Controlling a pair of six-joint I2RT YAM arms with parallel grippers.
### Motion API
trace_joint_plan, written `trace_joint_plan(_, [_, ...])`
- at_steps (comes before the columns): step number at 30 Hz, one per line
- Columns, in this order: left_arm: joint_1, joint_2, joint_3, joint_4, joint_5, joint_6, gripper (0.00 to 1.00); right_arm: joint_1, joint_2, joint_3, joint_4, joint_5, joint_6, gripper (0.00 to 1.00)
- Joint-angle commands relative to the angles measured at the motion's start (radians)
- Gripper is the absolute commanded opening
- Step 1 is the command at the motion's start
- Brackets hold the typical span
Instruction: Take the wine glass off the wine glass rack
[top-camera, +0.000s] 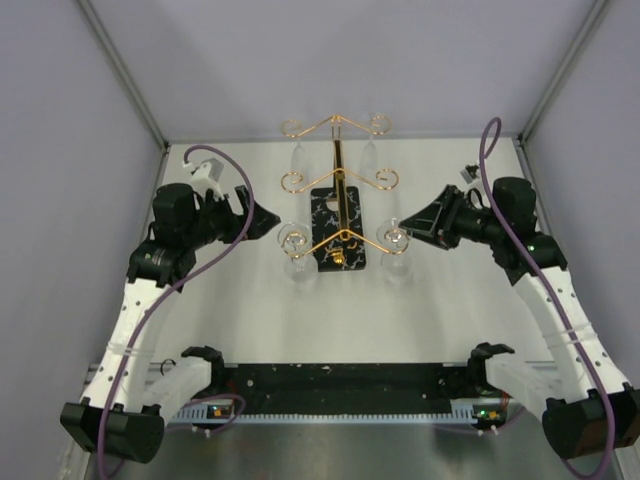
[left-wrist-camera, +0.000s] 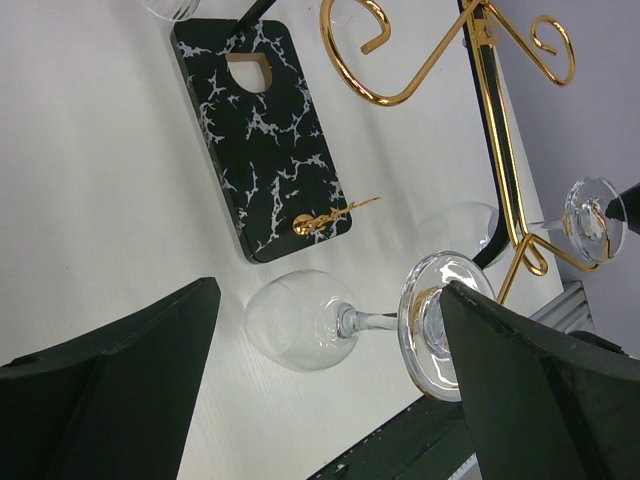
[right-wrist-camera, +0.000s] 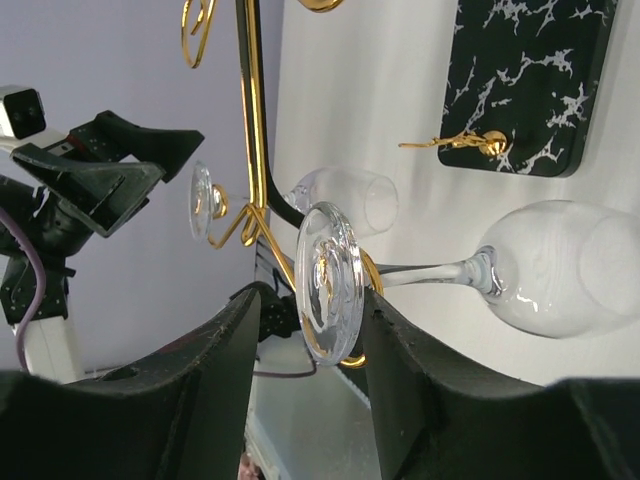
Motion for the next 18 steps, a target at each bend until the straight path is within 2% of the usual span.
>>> trace_joint_plan(1, [0.004, -0.017, -0.008, 0.047, 0.018, 0.008, 0.98, 0.010, -0.024, 0.024, 0.050, -0.035, 0.017, 0.45])
trace_joint_plan(18, [0.004, -0.012, -0.015, 0.051, 0.021, 0.005, 0.98, 0.041, 0.005, -0.021, 0.114, -0.070, 0.032, 0.38])
